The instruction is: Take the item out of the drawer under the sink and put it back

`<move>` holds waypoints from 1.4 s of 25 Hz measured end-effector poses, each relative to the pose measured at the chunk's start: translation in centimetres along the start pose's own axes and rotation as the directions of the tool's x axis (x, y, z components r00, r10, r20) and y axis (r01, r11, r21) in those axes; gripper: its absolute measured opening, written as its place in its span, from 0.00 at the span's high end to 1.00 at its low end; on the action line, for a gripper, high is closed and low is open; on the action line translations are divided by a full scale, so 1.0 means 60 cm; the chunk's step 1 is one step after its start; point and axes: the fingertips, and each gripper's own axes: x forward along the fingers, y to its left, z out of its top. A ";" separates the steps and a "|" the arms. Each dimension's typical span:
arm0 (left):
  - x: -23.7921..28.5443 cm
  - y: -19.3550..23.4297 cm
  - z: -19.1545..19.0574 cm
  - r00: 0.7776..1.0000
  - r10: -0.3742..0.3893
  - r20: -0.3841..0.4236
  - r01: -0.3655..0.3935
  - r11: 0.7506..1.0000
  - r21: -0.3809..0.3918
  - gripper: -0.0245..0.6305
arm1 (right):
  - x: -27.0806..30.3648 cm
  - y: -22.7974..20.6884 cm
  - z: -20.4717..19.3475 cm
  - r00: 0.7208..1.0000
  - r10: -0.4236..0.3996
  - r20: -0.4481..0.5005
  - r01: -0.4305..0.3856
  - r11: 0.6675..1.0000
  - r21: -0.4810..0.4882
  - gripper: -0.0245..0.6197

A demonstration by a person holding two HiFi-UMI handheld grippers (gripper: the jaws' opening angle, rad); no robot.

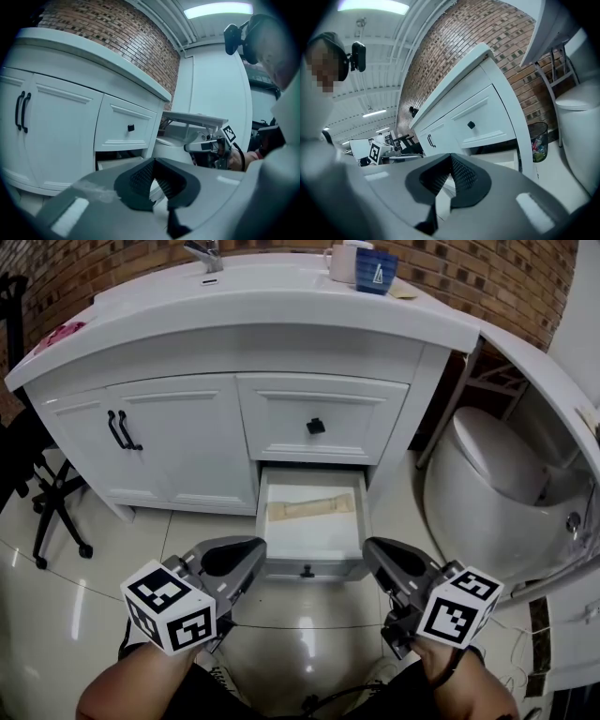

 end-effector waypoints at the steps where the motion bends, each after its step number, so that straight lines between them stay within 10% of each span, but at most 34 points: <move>1: 0.002 0.002 -0.001 1.000 0.002 -0.003 -0.003 1.000 -0.003 0.95 | 0.001 0.000 -0.001 1.000 0.003 -0.002 -0.003 1.000 0.004 0.95; 7: 0.015 0.007 -0.010 0.999 0.020 -0.027 -0.019 0.999 0.037 0.95 | -0.001 -0.004 -0.001 1.000 0.005 0.006 -0.005 1.000 0.020 0.95; 15: 0.061 0.003 0.009 0.993 0.012 -0.116 0.020 0.962 0.272 0.95 | -0.004 -0.011 -0.002 1.000 0.008 0.012 -0.008 0.999 0.040 0.95; 22: 0.162 0.063 0.006 0.955 0.097 -0.280 0.087 0.812 0.578 0.95 | -0.004 -0.021 -0.002 1.000 0.008 0.008 -0.009 0.999 0.051 0.95; 29: 0.255 0.106 -0.036 0.921 0.132 -0.367 0.113 0.810 0.575 0.94 | 0.003 -0.049 -0.006 1.000 -0.021 -0.007 0.021 0.997 0.068 0.95; 35: 0.320 0.141 -0.094 0.868 0.156 -0.471 0.202 0.756 0.623 0.92 | 0.001 -0.054 0.001 1.000 -0.010 0.004 0.009 0.995 0.101 0.95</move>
